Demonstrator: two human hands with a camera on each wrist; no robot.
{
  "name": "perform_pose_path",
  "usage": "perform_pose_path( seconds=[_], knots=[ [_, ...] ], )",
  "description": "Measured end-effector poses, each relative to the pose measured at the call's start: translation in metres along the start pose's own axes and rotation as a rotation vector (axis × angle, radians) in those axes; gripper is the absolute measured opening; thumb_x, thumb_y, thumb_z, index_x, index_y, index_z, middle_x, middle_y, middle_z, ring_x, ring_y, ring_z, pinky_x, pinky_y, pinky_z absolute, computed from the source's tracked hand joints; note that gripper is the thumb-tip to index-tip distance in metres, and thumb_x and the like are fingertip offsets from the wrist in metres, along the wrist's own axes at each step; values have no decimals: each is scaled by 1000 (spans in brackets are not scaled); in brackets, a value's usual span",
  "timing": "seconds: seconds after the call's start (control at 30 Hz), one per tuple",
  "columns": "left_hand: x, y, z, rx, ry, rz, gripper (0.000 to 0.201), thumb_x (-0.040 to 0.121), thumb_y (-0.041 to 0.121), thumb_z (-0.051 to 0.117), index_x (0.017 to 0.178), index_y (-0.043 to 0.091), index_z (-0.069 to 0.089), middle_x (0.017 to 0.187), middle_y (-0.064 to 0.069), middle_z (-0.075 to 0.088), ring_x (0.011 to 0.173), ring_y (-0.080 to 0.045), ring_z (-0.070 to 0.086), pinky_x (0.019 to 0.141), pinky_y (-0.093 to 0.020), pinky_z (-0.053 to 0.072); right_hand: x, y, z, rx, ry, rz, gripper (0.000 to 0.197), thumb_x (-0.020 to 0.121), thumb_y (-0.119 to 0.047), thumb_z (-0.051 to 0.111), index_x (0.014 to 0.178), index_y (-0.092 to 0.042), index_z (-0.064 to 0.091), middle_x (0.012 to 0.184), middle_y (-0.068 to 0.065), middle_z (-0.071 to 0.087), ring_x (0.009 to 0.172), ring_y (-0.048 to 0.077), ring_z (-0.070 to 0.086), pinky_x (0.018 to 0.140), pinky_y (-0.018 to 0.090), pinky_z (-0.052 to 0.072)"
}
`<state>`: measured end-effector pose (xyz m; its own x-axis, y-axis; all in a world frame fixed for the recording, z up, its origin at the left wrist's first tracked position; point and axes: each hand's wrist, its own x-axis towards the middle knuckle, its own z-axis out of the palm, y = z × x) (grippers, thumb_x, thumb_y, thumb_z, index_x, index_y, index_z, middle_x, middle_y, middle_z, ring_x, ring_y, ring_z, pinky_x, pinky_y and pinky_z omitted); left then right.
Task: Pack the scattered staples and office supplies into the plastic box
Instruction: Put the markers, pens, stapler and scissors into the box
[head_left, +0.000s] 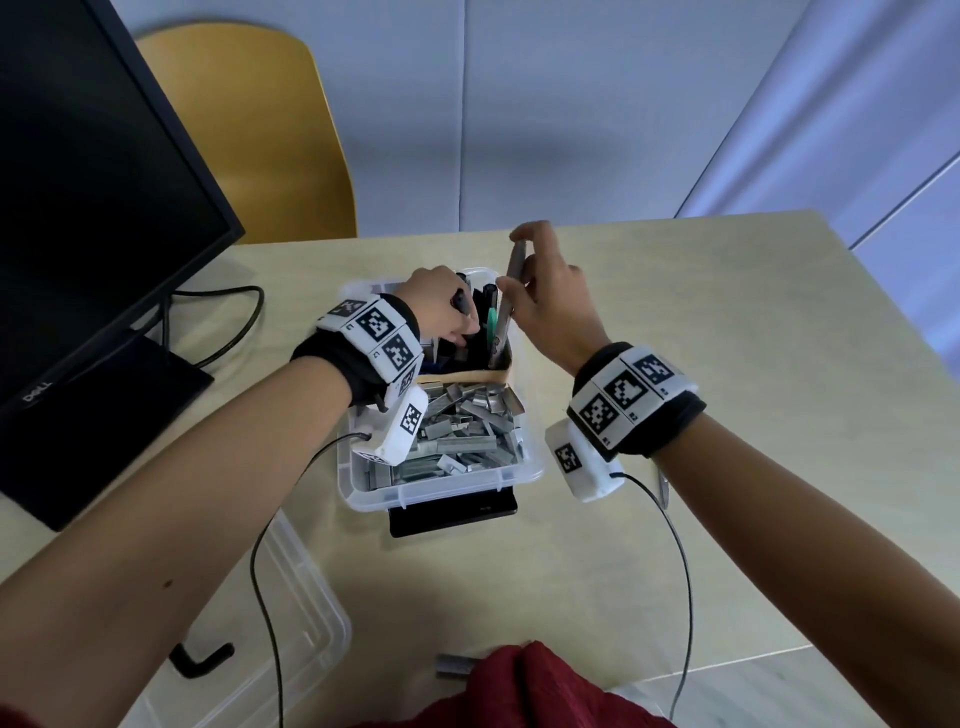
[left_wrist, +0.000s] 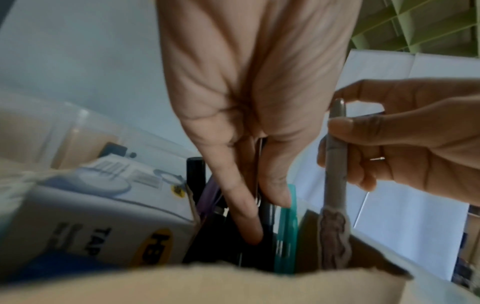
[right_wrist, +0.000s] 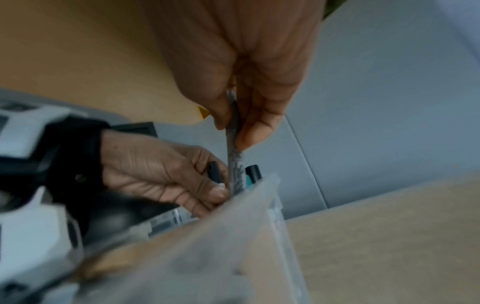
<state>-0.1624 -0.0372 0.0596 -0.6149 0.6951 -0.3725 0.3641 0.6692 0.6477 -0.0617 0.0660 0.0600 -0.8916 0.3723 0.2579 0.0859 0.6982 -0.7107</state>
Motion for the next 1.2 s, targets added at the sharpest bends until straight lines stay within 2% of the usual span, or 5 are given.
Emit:
perform_pose_path(
  seconds=[0.23,0.37,0.6,0.73,1.2],
  knots=[
    [9,6,13,380,-135,5,26,89,18,58,107,0,61,104,-15,63,104,-31,58,90,-34,44,-7,18,10,-282,-268,-120,23,91,-4,46,111,1,56,88,21,67,78,37,60,73,39,46],
    [7,6,13,406,-196,7,18,92,18,52,99,3,58,81,-6,54,92,-28,54,68,-23,40,-6,18,9,-252,-250,-101,27,88,0,48,111,-1,62,100,20,67,91,35,60,80,36,42],
    [4,-1,4,33,-28,-3,22,81,3,66,68,16,54,74,-2,65,84,-21,69,88,-33,51,-6,13,11,-298,-251,-123,23,86,-3,53,107,4,46,86,20,64,77,41,57,61,35,35],
    [3,4,6,204,12,19,26,81,13,69,61,16,52,61,7,54,53,-1,52,50,-6,37,-7,7,13,-296,-277,-187,20,85,-1,55,105,4,51,78,24,62,70,39,55,59,34,34],
    [12,-3,9,261,4,19,15,86,7,62,95,-1,71,82,-5,61,61,-12,55,51,-3,40,-7,23,11,-214,-258,-84,4,78,4,61,75,6,58,75,20,62,70,31,54,67,39,45]
  ],
)
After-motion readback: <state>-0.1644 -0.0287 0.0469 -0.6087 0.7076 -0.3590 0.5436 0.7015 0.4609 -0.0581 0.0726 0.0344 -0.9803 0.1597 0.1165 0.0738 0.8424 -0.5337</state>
